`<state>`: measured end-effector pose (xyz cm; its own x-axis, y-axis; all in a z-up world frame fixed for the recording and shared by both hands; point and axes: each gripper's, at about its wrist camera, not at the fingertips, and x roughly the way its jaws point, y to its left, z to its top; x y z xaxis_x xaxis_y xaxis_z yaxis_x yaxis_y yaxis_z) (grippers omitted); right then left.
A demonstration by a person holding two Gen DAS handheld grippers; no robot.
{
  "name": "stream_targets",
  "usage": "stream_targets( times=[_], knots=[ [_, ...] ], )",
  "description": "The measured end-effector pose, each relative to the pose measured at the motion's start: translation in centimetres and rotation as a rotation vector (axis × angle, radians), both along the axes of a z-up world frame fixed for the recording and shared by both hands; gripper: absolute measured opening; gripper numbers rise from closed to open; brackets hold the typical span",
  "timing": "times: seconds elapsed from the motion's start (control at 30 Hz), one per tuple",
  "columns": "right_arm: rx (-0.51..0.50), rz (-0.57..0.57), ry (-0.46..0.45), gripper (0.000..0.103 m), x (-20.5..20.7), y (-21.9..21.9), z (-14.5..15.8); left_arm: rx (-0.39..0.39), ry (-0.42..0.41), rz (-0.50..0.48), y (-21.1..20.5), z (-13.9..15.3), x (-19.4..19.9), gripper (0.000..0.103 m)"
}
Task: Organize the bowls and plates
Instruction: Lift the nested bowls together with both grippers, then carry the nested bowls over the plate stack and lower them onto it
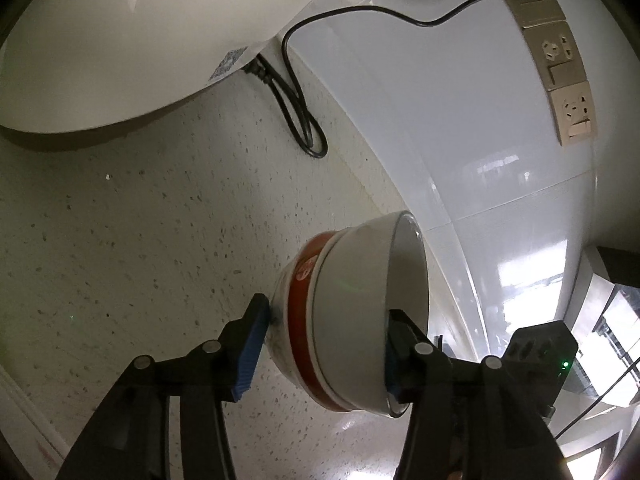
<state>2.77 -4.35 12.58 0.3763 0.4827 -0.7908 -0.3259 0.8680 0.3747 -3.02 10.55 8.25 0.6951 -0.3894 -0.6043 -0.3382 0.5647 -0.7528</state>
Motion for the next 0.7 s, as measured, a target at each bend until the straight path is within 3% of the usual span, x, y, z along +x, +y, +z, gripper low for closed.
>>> stream_targets(
  times=[0.17,0.37,0.7],
  knots=[
    [0.005,0.015,0.019,0.060,0.2,0.3,-0.6,-0.062,0.035,-0.050,0.1,-1.5,0.9,0.057],
    [0.142,0.036,0.148,0.054,1.0,-0.5,-2.4,-0.171,0.068,-0.101,0.0,-3.4,1.5,0.055],
    [0.271,0.021,0.210,0.051,1.6,-1.7,-3.2,-0.210,0.056,-0.080,0.3,-3.8,1.3,0.054]
  ],
)
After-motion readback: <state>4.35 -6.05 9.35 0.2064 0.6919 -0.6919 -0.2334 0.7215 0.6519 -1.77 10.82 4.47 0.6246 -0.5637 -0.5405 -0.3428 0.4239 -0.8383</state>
